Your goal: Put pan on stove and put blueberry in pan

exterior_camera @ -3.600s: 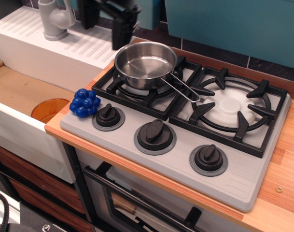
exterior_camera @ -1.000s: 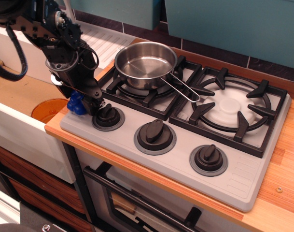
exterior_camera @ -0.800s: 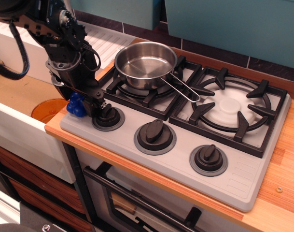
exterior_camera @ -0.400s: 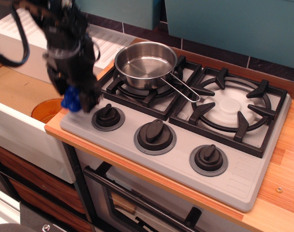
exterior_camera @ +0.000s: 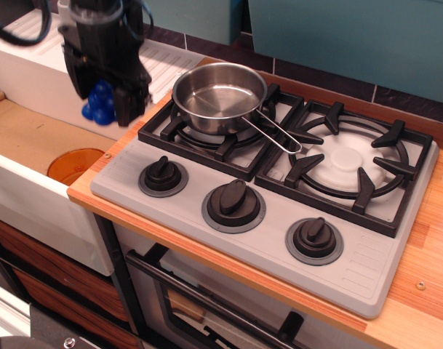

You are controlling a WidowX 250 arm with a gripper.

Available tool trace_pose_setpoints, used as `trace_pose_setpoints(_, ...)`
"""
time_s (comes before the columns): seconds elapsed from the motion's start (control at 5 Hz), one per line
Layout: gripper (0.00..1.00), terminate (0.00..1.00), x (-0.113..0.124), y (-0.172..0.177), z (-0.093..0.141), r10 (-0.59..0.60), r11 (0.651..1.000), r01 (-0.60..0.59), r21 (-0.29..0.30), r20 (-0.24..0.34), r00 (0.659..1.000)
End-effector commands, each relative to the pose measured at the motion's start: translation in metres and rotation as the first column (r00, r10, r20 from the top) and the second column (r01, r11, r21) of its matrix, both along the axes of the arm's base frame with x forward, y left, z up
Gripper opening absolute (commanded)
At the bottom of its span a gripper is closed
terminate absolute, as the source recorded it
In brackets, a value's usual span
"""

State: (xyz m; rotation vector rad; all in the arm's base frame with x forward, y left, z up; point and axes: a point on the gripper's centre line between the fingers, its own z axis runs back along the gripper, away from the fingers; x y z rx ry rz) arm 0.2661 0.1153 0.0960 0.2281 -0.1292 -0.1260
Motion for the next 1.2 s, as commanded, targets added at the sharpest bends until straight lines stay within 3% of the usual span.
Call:
trace_pose_setpoints(0.0,0.00,0.00,0.038,-0.018,0.036,-0.012,1.000,0.011,0.022,0.056,0.998)
trace_pose_setpoints(0.6,0.00,0.00,0.082,-0.047,0.028,-0.003,1.000,0.003,0.005,0.073,0.997)
trace_pose_setpoints(1.0,0.00,0.00,0.097,-0.056,0.023,0.002,1.000,-0.002,0.003,0.089,0.996)
